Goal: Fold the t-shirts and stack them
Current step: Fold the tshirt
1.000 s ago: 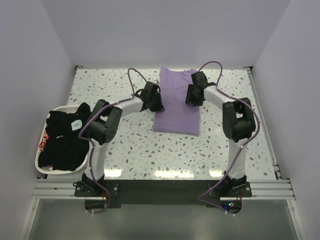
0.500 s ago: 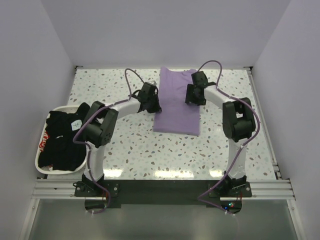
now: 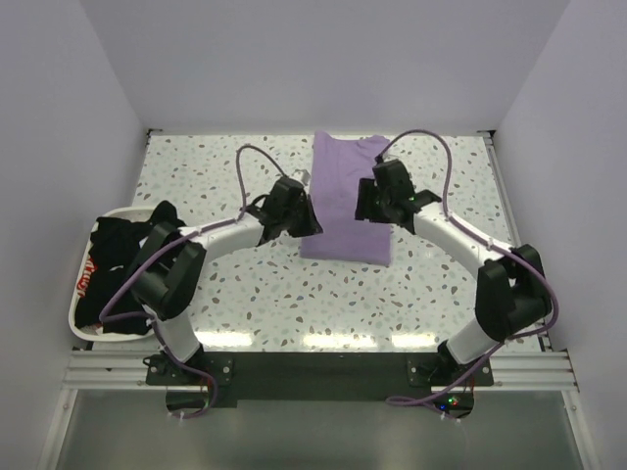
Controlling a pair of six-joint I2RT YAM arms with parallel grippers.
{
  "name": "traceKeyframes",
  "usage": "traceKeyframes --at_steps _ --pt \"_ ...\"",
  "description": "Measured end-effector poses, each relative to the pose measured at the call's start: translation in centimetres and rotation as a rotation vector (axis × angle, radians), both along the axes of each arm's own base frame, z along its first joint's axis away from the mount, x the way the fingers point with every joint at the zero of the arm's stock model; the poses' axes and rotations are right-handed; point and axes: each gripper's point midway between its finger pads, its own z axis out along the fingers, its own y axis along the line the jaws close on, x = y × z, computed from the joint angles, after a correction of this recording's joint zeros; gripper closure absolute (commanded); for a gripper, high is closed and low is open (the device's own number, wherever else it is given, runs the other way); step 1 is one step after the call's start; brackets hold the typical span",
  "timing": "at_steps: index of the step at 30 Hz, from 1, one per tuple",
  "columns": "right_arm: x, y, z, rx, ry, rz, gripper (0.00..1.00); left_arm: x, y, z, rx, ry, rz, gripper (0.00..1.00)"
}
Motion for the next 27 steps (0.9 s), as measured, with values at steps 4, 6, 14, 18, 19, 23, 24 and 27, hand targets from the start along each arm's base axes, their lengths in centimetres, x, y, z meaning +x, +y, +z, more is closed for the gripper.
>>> traceKeyframes --at_steps 4,6,14,18,19,23,24,27 --pt "-4.0 2.3 -3.7 -0.002 0.07 0.079 0.4 -3.4 -0.6 -2.9 0.01 0.052 -0.044 0.93" --pt "-5.6 2.0 -5.9 -0.023 0.124 0.083 0.4 -4.6 -0.1 -4.6 0.026 0.086 -0.049 0.93" --pt "-9.3 -1.0 -10.8 -0.099 0.232 0.046 0.41 -6.1 1.1 -6.7 0.009 0.105 -0.026 0.93" --pt "-9.4 -1.3 -10.6 -0.102 0.218 0.038 0.41 -6.4 1.2 -6.7 -0.003 0.097 -0.021 0.93" --pt "-9.4 -1.4 -10.7 -0.107 0.216 0.033 0.42 -6.3 1.2 -6.7 -0.006 0.095 -0.02 0.93" --pt "-9.5 -2.0 -10.8 -0.112 0.219 0.02 0.42 -6.5 1.3 -6.6 -0.013 0.093 -0.015 0.93" --pt "-9.6 -2.2 -10.9 -0.112 0.221 0.014 0.42 -6.6 1.5 -6.5 -0.013 0.093 -0.014 0.93" --pt "-9.9 -3.3 -10.8 -0.102 0.224 -0.01 0.42 -7.0 2.0 -6.3 -0.011 0.095 -0.009 0.92"
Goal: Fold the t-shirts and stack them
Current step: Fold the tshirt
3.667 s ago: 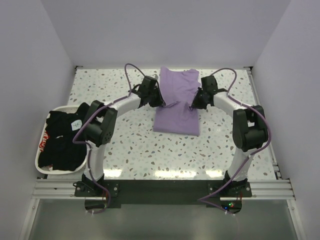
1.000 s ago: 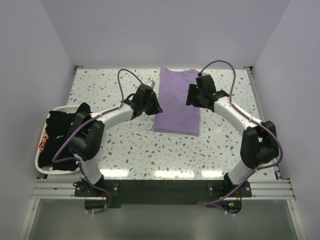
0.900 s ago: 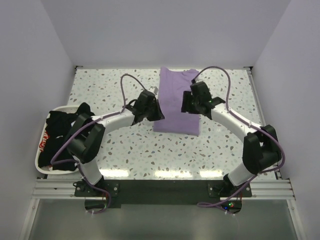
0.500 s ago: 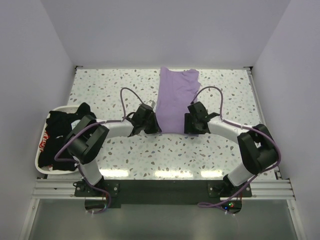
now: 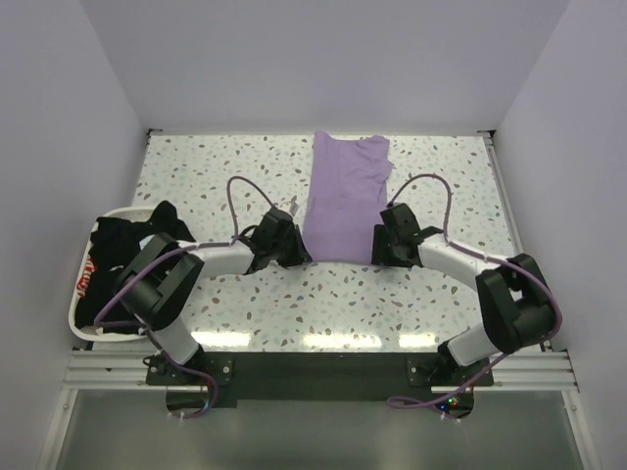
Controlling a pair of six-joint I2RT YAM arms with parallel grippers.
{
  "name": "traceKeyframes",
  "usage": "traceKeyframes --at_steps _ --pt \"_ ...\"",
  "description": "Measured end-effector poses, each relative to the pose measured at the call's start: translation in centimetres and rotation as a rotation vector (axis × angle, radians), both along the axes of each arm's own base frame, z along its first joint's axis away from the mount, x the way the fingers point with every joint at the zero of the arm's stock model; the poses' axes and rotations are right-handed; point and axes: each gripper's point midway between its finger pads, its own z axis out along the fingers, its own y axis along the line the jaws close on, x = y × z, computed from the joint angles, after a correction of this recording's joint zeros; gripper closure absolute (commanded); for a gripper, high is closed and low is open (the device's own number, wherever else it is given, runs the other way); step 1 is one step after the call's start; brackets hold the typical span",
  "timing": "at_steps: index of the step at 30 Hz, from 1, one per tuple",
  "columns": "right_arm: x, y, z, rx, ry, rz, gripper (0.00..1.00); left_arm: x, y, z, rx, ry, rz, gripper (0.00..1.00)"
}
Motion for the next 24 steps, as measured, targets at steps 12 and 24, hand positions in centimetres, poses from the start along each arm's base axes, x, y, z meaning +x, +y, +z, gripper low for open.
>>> traceKeyframes --at_steps 12,24 --pt "0.4 -1.7 2.8 0.124 -0.05 -0.061 0.43 0.0 2.3 2.3 -0.01 -0.042 0.052 0.65" --pt "-1.1 -1.9 0.4 0.189 0.027 -0.098 0.44 0.3 2.9 0.0 0.027 -0.017 0.066 0.62"
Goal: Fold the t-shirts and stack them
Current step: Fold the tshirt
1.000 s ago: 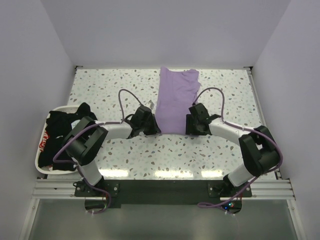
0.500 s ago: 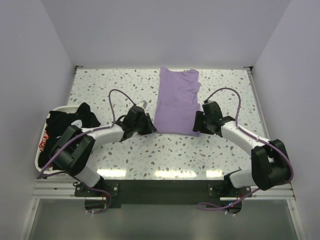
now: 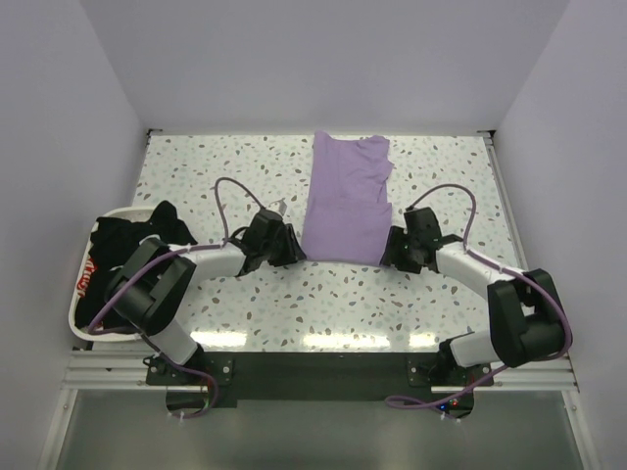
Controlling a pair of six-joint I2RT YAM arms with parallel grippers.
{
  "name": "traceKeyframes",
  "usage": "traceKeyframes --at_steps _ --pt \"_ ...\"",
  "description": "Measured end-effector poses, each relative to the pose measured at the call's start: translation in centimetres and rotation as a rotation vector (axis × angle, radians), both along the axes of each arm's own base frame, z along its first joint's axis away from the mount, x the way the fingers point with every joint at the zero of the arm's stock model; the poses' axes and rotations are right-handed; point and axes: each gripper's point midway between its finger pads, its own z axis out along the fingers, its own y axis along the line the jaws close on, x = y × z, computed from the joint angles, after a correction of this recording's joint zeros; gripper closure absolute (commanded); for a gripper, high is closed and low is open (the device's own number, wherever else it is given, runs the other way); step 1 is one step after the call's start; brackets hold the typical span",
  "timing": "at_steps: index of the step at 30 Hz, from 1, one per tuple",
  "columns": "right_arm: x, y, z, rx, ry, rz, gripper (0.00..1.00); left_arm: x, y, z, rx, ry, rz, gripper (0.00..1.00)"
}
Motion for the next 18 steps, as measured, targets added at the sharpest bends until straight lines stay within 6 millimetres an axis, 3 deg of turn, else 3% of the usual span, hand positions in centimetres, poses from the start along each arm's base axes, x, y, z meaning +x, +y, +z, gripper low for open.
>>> traceKeyframes --at_steps 8,13,18 --pt "-0.31 -0.13 -0.44 0.016 0.006 -0.01 0.44 -0.05 0.03 -0.2 -0.007 -0.012 -0.001 0.72" --pt "-0.35 -0.2 -0.21 0.02 -0.002 -0.012 0.44 -0.39 0.3 0.11 -0.004 -0.02 -0.007 0.57" --pt "-0.27 -0.2 0.06 0.023 -0.012 -0.013 0.44 -0.29 0.24 0.31 -0.009 -0.027 -0.007 0.54"
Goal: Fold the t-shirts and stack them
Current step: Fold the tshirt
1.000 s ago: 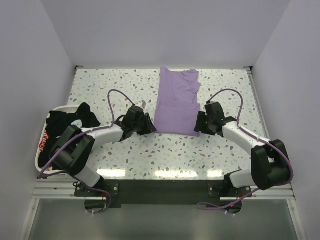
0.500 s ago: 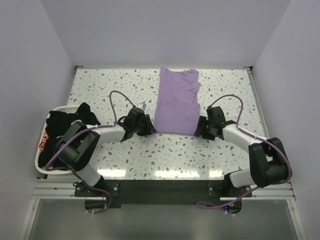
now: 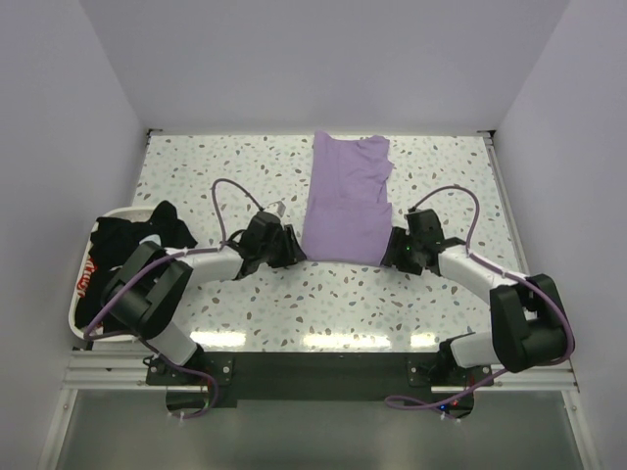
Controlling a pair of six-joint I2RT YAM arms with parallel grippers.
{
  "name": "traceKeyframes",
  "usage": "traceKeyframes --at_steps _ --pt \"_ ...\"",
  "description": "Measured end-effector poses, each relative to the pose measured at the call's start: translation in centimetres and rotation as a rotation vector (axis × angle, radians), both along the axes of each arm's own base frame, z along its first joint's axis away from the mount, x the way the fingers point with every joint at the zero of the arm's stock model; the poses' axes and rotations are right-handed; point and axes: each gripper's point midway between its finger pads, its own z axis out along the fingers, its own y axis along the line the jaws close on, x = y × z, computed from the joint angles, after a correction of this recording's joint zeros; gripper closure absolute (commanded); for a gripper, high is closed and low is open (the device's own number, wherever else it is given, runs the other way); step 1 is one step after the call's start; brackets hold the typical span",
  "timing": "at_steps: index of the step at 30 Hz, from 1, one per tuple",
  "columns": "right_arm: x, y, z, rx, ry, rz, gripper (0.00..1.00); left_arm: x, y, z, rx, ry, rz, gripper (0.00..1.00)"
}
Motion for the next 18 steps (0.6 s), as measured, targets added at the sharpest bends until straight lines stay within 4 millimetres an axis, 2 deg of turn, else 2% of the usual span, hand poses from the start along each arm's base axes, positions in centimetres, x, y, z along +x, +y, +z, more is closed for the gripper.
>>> traceKeyframes --at_steps 8,18 --pt "-0.4 -0.1 -0.4 -0.002 0.012 -0.003 0.44 1.1 -0.8 -0.1 -0.042 -0.009 0.016 0.56" --pt "-0.3 -0.4 -0.5 0.003 0.009 -0.018 0.44 1.8 -1.1 -0.5 -0.064 0.006 0.037 0.76"
